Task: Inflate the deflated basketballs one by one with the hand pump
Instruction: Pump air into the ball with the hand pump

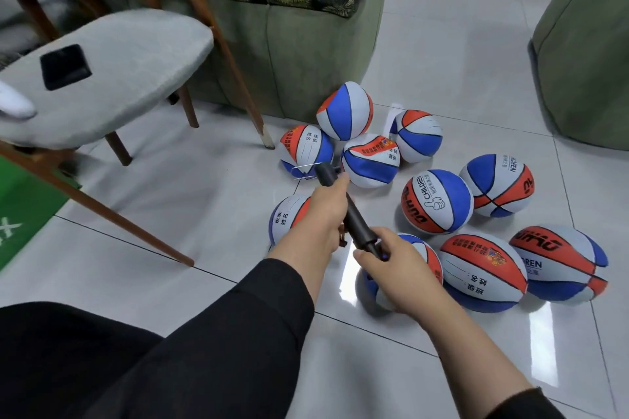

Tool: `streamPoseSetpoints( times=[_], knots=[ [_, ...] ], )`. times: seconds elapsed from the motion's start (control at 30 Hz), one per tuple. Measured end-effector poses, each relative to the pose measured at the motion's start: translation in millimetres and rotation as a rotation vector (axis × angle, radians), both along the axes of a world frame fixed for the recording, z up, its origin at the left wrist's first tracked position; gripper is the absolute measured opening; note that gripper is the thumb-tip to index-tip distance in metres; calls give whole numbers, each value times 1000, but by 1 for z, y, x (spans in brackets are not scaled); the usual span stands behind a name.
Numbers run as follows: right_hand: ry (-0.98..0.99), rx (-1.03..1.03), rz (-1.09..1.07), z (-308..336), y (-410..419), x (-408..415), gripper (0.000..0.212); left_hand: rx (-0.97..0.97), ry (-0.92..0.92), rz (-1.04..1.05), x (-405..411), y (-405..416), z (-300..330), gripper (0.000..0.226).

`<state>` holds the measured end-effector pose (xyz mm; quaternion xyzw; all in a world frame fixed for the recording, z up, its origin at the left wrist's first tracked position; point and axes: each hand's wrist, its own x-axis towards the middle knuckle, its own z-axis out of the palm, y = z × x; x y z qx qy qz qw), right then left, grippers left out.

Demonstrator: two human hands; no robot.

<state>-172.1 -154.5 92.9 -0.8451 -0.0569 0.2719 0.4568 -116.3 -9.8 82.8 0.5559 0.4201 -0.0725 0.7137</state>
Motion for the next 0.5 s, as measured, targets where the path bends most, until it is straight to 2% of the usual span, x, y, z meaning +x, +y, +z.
streamPoseSetpoints(
  times=[0.07, 0.13, 0.27, 0.4, 0.5],
  knots=[
    [30, 17, 54, 2, 2, 11, 21, 8, -20, -2, 3, 8, -2, 30],
    [65, 145, 42, 5, 7, 17, 28, -12, -59, 38, 8, 18, -2, 34],
    [20, 319, -201, 8, 16, 28, 31, -142, -102, 68, 22, 37, 4, 42],
    [344, 427, -36, 15, 17, 51, 31, -110, -100, 1, 36, 51, 6, 39],
    [387, 311, 41, 16, 20, 73, 34, -39, -97, -110, 48, 51, 5, 40]
  ],
)
